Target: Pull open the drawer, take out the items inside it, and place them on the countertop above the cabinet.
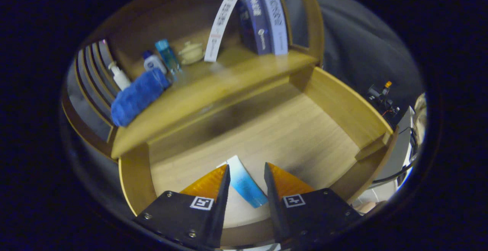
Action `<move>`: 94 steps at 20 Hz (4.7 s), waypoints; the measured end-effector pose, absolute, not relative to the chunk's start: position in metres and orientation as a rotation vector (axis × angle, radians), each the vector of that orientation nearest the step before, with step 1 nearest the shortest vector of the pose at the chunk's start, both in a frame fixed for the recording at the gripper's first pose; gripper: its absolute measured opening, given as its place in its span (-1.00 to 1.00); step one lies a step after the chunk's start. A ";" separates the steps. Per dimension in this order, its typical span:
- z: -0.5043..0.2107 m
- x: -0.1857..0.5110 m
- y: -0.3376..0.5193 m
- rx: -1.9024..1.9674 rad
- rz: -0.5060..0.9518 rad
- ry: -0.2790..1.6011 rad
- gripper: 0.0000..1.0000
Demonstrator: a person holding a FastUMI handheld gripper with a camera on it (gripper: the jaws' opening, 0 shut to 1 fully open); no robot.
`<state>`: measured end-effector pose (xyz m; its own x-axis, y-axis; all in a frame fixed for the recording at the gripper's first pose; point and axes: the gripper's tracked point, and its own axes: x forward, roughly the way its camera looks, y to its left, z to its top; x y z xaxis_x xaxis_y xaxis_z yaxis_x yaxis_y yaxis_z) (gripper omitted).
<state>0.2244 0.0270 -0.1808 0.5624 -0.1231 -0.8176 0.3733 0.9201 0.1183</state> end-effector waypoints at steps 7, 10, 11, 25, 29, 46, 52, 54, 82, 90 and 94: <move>-0.234 0.217 0.040 0.241 -0.244 1.101 0.03; -0.236 0.220 0.042 0.263 -0.240 1.103 0.05; -0.238 0.219 0.041 0.279 -0.241 1.107 0.06; -0.239 0.217 0.042 0.366 -0.208 1.063 -0.31; -0.221 0.225 0.038 0.294 -0.208 0.959 -0.43; -0.068 0.294 0.062 0.245 -0.072 0.487 -0.44; -0.079 0.332 0.051 0.259 -0.050 0.500 -0.44; -0.088 0.342 0.046 0.264 -0.051 0.519 -0.44; -0.040 0.403 0.035 0.274 -0.010 0.317 0.75; 0.041 0.277 0.024 0.148 -0.067 0.062 0.98; 0.017 0.213 0.037 0.141 -0.055 0.061 0.98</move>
